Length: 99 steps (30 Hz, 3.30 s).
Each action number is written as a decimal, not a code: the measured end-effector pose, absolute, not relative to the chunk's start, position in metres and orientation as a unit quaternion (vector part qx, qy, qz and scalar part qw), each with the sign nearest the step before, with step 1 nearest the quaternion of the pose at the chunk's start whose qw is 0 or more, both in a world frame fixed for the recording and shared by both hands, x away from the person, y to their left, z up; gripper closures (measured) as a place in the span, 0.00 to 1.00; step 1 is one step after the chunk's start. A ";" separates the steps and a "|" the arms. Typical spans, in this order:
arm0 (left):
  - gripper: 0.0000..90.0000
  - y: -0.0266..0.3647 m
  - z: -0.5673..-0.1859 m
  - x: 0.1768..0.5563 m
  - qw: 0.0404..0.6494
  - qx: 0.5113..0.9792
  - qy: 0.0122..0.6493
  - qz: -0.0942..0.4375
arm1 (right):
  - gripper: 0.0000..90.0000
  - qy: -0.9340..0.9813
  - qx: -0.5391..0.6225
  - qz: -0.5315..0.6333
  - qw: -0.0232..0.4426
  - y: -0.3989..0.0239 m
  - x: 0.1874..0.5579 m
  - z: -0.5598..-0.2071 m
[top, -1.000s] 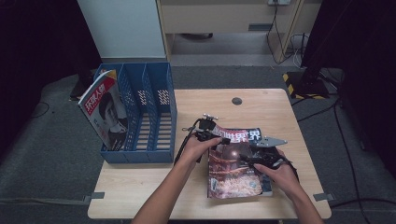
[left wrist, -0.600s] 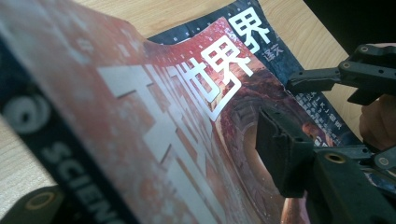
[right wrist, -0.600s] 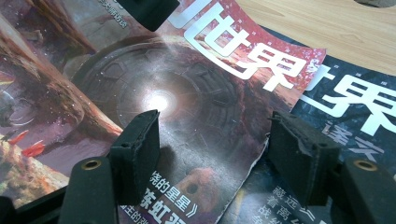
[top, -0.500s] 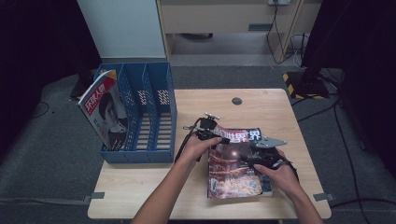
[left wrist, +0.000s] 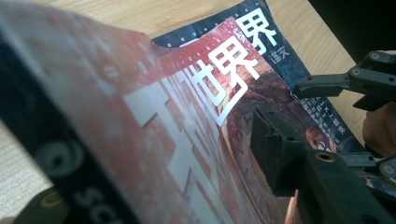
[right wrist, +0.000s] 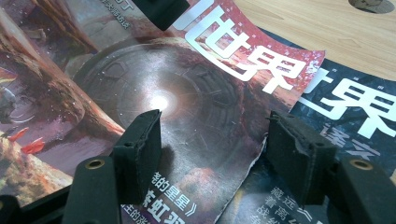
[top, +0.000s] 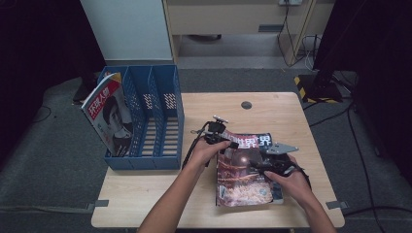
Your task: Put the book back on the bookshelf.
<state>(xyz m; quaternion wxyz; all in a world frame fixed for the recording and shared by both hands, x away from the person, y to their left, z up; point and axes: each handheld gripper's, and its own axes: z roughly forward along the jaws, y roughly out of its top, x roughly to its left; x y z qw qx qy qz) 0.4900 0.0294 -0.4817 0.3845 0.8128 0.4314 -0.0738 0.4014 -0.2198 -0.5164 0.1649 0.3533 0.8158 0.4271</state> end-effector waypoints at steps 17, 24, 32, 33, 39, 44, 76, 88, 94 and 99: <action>0.86 0.033 -0.467 0.480 0.415 0.805 0.419 -0.068 | 0.31 0.801 0.386 0.430 0.155 -0.221 0.397 -0.517; 0.87 0.032 -0.457 0.472 0.430 0.806 0.403 -0.053 | 0.21 0.794 0.404 0.432 0.141 -0.225 0.394 -0.517; 0.89 0.030 -0.446 0.467 0.439 0.807 0.393 -0.054 | 0.17 0.794 0.404 0.433 0.138 -0.227 0.392 -0.515; 0.89 0.030 -0.444 0.467 0.440 0.807 0.391 -0.053 | 0.17 0.792 0.405 0.435 0.138 -0.228 0.391 -0.514; 0.90 0.026 -0.434 0.464 0.447 0.810 0.377 -0.053 | 0.19 0.779 0.417 0.445 0.143 -0.238 0.388 -0.511; 0.91 0.023 -0.427 0.464 0.452 0.808 0.373 -0.056 | 0.21 0.767 0.426 0.458 0.145 -0.246 0.387 -0.509; 0.93 0.033 -0.373 0.459 0.465 0.809 0.358 -0.028 | 0.32 0.729 0.490 0.431 0.206 -0.283 0.388 -0.512; 0.93 0.040 -0.329 0.461 0.486 0.799 0.355 0.011 | 0.30 0.725 0.500 0.418 0.222 -0.290 0.389 -0.511; 0.93 0.052 -0.315 0.461 0.493 0.788 0.367 0.034 | 0.29 0.723 0.504 0.414 0.225 -0.293 0.388 -0.512; 0.93 0.061 -0.311 0.457 0.493 0.784 0.374 0.050 | 0.29 0.718 0.510 0.413 0.232 -0.294 0.388 -0.512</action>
